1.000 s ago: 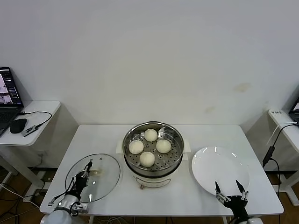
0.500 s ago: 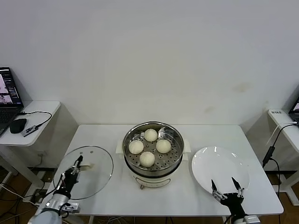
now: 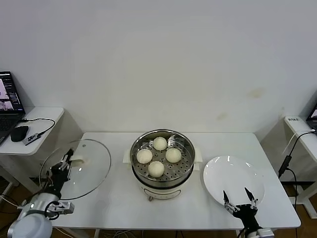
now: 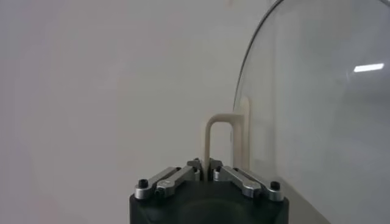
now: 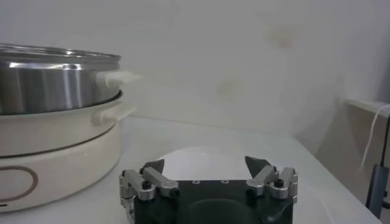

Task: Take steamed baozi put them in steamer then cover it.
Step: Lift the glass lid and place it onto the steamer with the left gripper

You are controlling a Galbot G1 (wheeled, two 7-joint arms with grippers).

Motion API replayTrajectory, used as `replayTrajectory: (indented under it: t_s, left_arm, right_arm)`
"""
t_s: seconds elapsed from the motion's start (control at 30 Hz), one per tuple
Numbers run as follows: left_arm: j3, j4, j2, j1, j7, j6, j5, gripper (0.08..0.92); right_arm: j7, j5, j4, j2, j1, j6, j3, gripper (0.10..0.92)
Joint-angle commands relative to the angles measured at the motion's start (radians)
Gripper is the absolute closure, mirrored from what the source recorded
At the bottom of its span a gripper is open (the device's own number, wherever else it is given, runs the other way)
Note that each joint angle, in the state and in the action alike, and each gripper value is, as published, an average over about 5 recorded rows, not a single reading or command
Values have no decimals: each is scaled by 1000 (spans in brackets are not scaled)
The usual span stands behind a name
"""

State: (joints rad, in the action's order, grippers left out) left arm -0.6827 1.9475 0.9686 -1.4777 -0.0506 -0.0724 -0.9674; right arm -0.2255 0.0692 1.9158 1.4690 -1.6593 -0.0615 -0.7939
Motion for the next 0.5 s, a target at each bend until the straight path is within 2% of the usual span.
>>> replayTrajectory:
  t_s: [0.03,0.2,0.5]
  left_arm:
    - [159,264,-113,91,123,-228,133,854]
    - [331,252,-92,227,155,-302,79,854]
    - [556,148,106,429,265,-360,-189,854]
  right_arm:
    - [0,-81,-8,6,-1,-24,3,203]
    - [-1,-88,-18,12,7,-26,11,203]
    - [2,-146,-65,30,30,-39,29,203]
